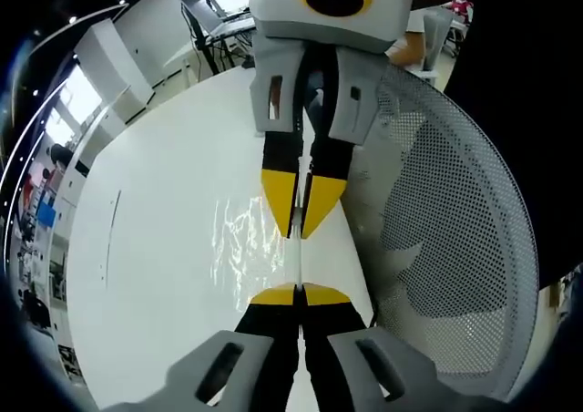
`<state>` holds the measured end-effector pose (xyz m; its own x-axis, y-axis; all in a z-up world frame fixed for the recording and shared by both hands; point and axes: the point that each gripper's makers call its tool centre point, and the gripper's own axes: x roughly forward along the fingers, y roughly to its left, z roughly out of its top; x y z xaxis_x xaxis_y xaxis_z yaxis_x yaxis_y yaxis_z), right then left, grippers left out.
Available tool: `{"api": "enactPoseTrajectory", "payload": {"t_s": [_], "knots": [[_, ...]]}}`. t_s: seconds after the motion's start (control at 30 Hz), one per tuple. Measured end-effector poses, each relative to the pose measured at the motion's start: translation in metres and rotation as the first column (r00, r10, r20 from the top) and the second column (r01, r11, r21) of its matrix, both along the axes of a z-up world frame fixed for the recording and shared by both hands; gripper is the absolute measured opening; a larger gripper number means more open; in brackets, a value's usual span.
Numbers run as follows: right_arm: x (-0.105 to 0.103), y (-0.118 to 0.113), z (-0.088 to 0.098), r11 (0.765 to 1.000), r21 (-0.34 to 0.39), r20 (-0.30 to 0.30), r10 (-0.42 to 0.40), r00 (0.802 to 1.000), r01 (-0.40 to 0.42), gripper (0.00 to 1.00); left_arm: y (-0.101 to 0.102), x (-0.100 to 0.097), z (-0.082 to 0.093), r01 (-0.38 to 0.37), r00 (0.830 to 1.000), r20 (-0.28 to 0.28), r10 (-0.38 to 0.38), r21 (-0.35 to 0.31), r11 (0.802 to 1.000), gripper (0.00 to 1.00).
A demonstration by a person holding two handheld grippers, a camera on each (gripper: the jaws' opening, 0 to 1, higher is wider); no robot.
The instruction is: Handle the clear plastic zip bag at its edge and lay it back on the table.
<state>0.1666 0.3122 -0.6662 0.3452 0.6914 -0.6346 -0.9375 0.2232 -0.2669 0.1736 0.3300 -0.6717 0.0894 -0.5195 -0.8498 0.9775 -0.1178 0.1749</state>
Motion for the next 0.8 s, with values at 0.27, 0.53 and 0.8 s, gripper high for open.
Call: {"api": "enactPoseTrajectory", "payload": {"t_s": [0.27,0.53,0.8], "knots": [[-0.0016,-0.0046,-0.0002,1.000,-0.004,-0.001,-0.008,1.000,0.008,0.00,-0.0004,-0.0016,0.0004,0.000,1.000,-0.001,0.000,-0.001,1.000,0.00],[-0.0027,-0.0084,-0.0010,1.000,-0.006,-0.003,-0.019,1.000,0.019,0.00,0.0003,-0.0018,0.0004,0.004,1.000,0.002,-0.004,0.003,1.000,0.00],[-0.0029,-0.0089,-0.0002,1.000,-0.005,0.000,-0.023,1.000,0.023,0.00,0.0016,-0.0017,0.0016,0.002,1.000,0.002,-0.002,0.002,1.000,0.00]]}}
